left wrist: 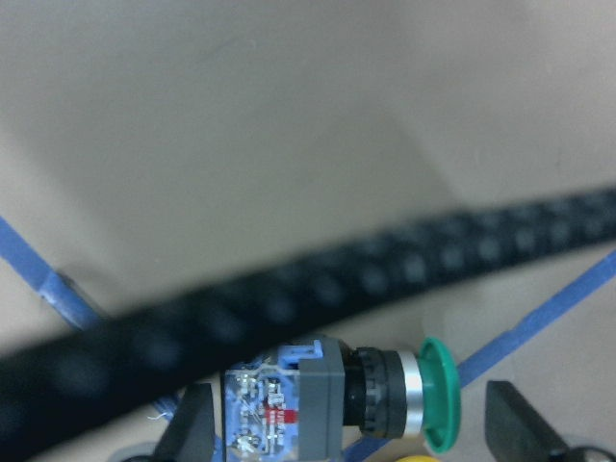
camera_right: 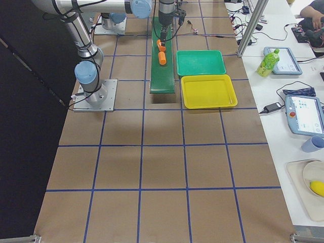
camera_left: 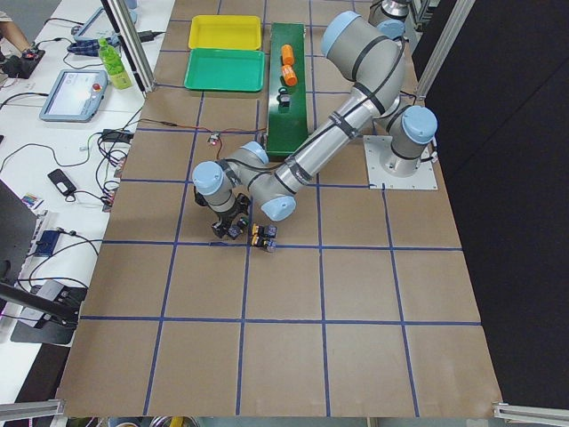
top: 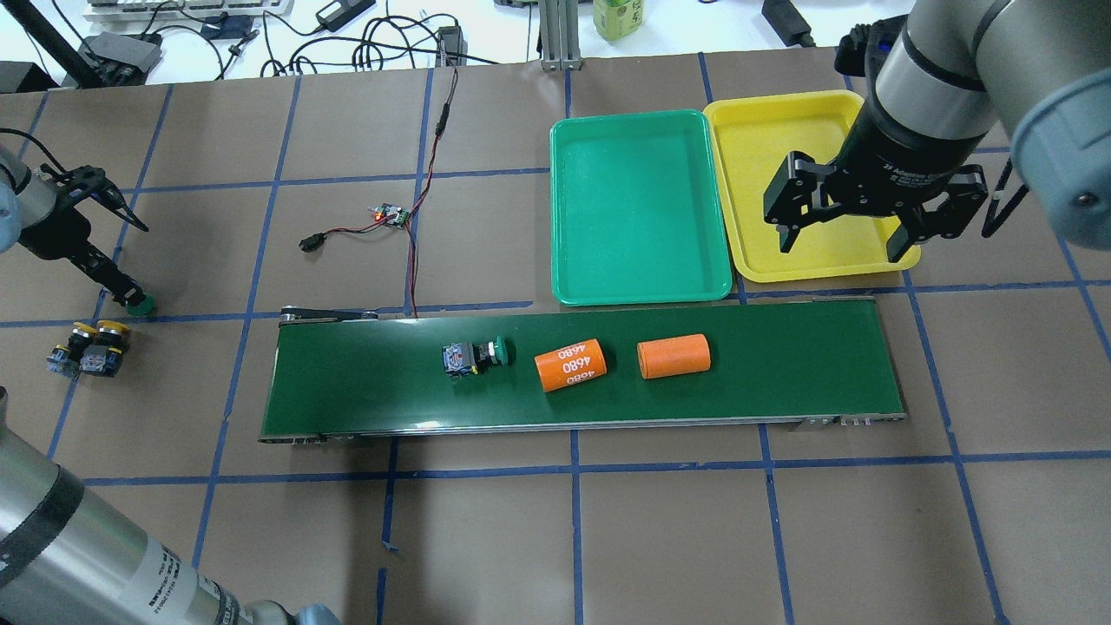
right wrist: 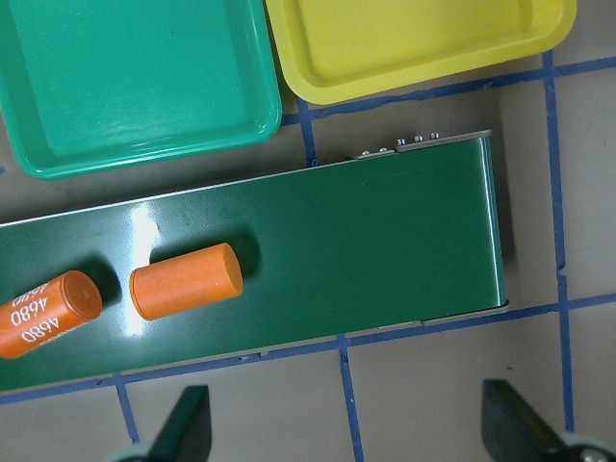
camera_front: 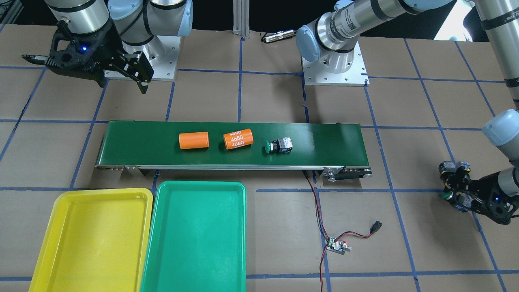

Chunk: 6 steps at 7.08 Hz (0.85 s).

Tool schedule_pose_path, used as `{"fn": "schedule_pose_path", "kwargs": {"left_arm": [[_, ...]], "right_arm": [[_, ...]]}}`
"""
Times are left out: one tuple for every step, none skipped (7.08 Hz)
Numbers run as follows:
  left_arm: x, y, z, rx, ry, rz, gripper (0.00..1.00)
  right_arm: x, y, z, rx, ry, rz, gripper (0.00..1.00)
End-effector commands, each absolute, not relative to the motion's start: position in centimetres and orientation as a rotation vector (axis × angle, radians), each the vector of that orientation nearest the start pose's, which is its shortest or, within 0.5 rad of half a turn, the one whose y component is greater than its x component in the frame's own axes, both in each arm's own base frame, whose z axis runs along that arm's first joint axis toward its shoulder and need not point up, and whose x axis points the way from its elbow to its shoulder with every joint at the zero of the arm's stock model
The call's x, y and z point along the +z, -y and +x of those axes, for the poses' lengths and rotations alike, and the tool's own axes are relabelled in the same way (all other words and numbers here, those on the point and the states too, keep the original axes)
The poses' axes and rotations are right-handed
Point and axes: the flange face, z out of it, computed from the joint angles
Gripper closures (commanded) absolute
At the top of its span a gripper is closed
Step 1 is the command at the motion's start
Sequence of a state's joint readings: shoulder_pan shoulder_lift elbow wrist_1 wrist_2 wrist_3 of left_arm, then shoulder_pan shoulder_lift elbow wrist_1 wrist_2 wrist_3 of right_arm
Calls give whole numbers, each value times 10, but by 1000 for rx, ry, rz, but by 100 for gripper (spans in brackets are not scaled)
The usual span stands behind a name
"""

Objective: Sort buttons by color to trays

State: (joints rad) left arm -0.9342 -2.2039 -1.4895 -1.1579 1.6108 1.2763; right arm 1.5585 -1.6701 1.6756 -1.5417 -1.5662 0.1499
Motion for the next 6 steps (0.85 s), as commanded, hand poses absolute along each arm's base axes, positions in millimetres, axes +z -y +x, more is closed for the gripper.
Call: {"fn": "schedule_pose_path", "kwargs": {"left_arm": [[186,618,297,179,-3052,1026,0],[186,618,297,181,-3050,1028,0],[177,613,293,194,-3068,1032,0],[169,612,291,200,-3081,1038,0],[164,613,292,206,-3076,1071,0],[167,616,294,192,-3048,1142,37]], "right_arm": [[481,446,128,53,-3128,255,0],[480,447,128,58,-3131,248,0],[480,447,128,58,-3132,253,0],[480,447,128,55,-3132,255,0],[481,446,128,53,-3132,255,0],[482,446,128,51,-3133,255,0]]}}
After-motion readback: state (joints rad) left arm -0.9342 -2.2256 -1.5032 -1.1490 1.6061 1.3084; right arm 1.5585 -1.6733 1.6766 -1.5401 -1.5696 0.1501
